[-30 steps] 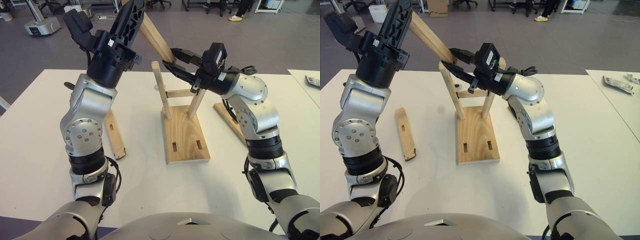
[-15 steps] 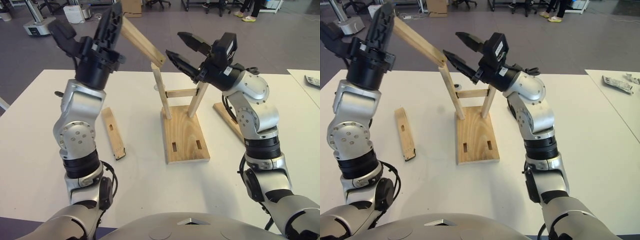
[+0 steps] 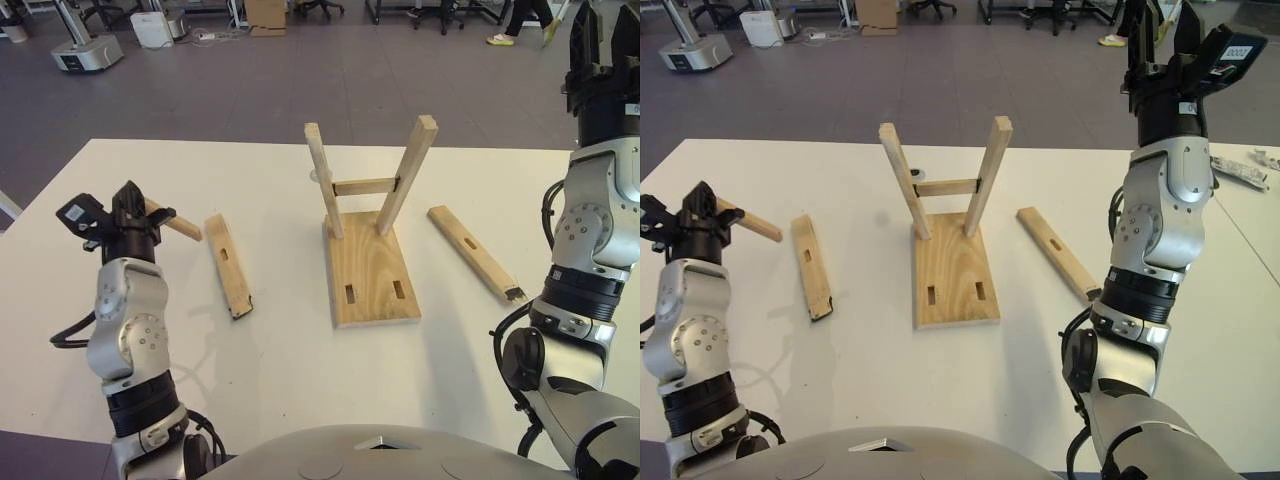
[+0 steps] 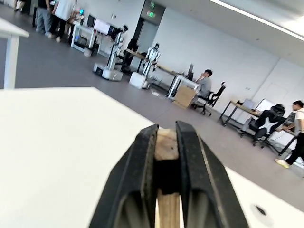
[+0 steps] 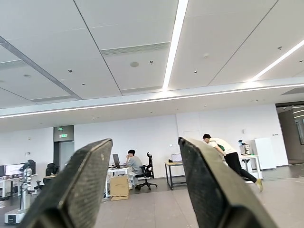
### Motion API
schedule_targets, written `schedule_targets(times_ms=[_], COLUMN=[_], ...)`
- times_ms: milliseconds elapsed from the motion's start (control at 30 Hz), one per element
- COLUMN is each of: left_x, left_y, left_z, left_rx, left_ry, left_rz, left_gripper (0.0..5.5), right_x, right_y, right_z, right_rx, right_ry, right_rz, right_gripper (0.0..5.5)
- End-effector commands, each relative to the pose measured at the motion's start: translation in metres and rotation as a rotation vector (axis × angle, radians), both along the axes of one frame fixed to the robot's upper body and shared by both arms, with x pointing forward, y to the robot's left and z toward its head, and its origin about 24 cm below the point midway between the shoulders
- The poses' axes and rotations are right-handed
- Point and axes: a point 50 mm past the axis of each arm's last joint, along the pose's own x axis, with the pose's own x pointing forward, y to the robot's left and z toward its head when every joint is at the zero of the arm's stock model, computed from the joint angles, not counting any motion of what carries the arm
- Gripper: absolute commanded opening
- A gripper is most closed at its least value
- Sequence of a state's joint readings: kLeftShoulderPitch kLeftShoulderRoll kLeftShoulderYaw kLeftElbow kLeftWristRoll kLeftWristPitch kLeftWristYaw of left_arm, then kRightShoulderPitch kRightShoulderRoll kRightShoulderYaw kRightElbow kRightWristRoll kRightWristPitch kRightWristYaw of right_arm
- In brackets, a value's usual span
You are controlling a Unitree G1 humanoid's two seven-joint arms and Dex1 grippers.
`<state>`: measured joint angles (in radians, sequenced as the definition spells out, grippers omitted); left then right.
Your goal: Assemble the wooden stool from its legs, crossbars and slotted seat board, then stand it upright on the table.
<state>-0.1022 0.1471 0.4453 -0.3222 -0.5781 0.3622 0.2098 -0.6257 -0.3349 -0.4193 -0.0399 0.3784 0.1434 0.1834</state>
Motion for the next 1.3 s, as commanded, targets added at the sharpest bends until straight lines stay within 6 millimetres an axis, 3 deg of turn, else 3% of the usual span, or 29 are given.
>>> schedule_targets(times_ms=[33,300,467,667,867,967,1100,1200,1300], left_x=[0.009,0.010,0.012,0.020,0.026,0.013,-0.024,-0.048,-0.059], left_y=[-0.009,-0.024,-0.026,-0.030,-0.035,-0.037,-0.032,-0.025,-0.023], left_z=[-0.014,-0.020,-0.018,-0.049,-0.052,-0.052,-0.056,-0.074,-0.079], left_rx=[-0.062,-0.060,0.110,0.201,0.331,0.435,0.501,0.462,0.407], left_ry=[0.066,0.171,0.219,0.327,0.269,0.211,0.125,0.167,0.154], left_rz=[0.005,-0.007,-0.029,-0.022,-0.037,-0.082,-0.106,-0.100,-0.072], left_gripper=[0.40,0.40,0.40,0.40,0.40,0.40,0.40,0.40,0.40], right_x=[0.002,-0.002,-0.003,-0.003,-0.006,-0.007,-0.007,-0.007,-0.006], right_y=[-0.003,-0.001,0.002,0.008,0.015,0.017,0.016,0.016,0.017], right_z=[-0.008,-0.016,-0.017,-0.020,-0.026,-0.026,-0.025,-0.026,-0.025], right_rx=[0.001,0.005,0.005,0.005,0.009,0.006,0.001,-0.002,-0.002], right_ry=[0.029,0.045,0.040,0.045,0.052,0.049,0.047,0.051,0.052], right_rz=[-0.033,-0.049,-0.049,-0.037,-0.034,-0.034,-0.035,-0.033,-0.030], right_gripper=[2.61,2.61,2.61,2.61,2.61,2.61,2.61,2.61,2.61])
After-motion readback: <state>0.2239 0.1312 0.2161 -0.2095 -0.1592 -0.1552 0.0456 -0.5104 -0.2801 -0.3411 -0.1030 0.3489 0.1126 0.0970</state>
